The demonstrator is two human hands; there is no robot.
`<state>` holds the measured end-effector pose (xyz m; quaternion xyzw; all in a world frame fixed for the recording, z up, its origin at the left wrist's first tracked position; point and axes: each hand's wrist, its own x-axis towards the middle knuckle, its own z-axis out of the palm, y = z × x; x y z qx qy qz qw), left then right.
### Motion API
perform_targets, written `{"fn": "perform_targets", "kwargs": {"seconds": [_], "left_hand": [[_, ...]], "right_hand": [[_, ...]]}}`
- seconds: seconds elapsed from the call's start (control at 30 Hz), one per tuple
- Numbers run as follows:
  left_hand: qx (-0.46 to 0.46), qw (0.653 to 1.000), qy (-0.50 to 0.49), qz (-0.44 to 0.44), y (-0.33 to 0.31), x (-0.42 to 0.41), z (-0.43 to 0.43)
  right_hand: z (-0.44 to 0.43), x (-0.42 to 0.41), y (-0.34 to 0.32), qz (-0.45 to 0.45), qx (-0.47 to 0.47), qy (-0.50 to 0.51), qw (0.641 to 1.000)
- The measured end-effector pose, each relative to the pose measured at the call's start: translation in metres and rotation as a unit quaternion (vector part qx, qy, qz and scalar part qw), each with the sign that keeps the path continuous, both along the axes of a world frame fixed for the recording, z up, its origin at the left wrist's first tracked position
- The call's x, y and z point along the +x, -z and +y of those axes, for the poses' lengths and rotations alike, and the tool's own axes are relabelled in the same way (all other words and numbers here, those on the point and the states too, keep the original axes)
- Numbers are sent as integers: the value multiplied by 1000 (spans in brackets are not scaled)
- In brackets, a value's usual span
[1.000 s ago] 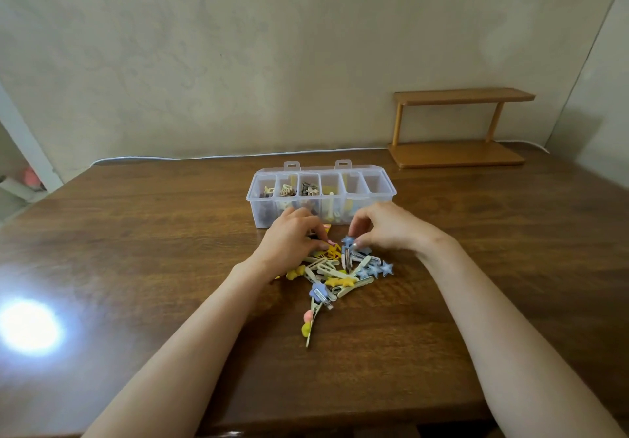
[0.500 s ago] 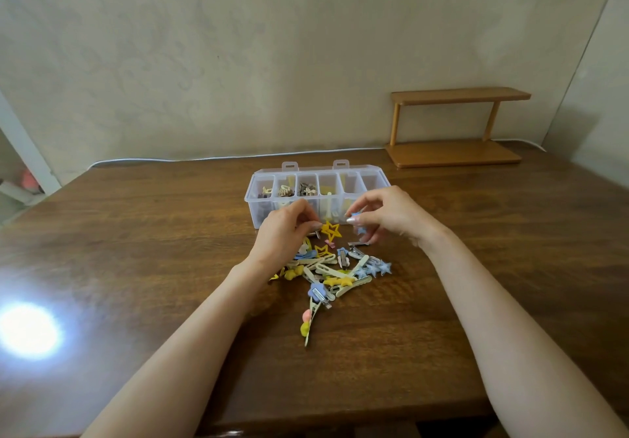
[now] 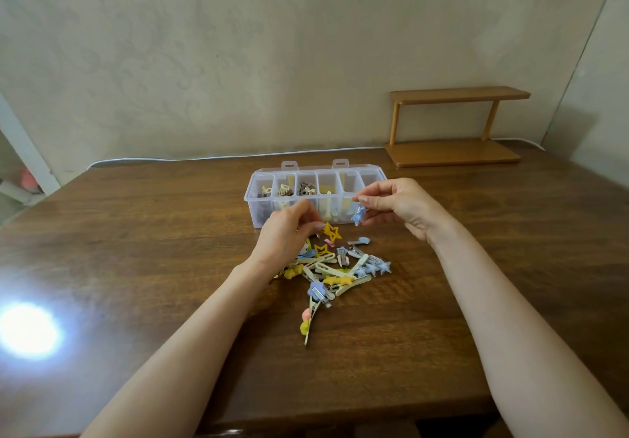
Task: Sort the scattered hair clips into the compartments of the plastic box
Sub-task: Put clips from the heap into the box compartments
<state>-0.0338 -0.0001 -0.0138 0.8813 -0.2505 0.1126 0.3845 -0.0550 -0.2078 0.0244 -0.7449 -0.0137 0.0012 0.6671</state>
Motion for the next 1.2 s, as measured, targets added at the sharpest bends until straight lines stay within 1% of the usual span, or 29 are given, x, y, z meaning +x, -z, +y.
{"fn": "perform_targets", "kwargs": {"seconds": [0.13,0.2,0.4,0.47,0.5,0.53,0.57,0.6,0.63,0.67,0.73,0.83,0.9,1.0,1.03,1.07,1.1,1.13,1.17,1.2], "left_hand": [[8,1000,3,-6,1,1,0],[9,1000,6,-8,2,2,0],[17,1000,7,-10,3,3,0],[17,1000,4,-10,4,4,0],[15,1000,3,-10,4,4,0],[13,1000,2,-11,4,4,0],[10,1000,1,-13,4,4,0],[7,1000,0,-15,4,3,0],[5,1000,-1,-18,3,3,-1],[3,1000,-2,-18,3,3,-1],[-6,1000,-5,-12,2,2,-1],[-26,1000,-10,0,1,2,-1],[-48,999,-15,14,1,2,-1],[-87,995,-20,42,0,0,-2],[-105,993,-18,55,-1,0,-3],[-125,990,-13,68,-1,-1,-4],[-144,986,-7,80,-2,-2,-4],[-160,983,-3,87,-3,-3,-5],[-169,982,0,88,-3,-4,-5],[-173,981,1,85,-4,-5,-5]], "right_hand": [[1,-3,-2,-22,1,-34,999],[1,-3,-2,-39,-18,-44,998],[-1,-3,-2,-66,-57,-39,995],[-1,-3,-3,-83,-18,-19,996],[0,-2,-2,-105,3,10,994],[0,-1,-1,-142,0,63,988],[-1,2,1,-188,-34,134,972],[-1,4,4,-231,-90,202,947],[-1,6,7,-270,-145,249,919],[0,7,10,-302,-189,270,895],[1,12,18,-347,-260,256,864],[4,18,28,-362,-375,237,820],[5,19,28,-370,-406,252,797],[8,13,21,-391,-365,253,806],[10,9,17,-392,-341,233,822],[13,4,13,-373,-304,194,855],[17,0,8,-333,-263,138,895],[22,-4,5,-282,-234,74,928],[27,-6,4,-236,-231,16,944],[31,-7,6,-207,-253,-25,945]]}}
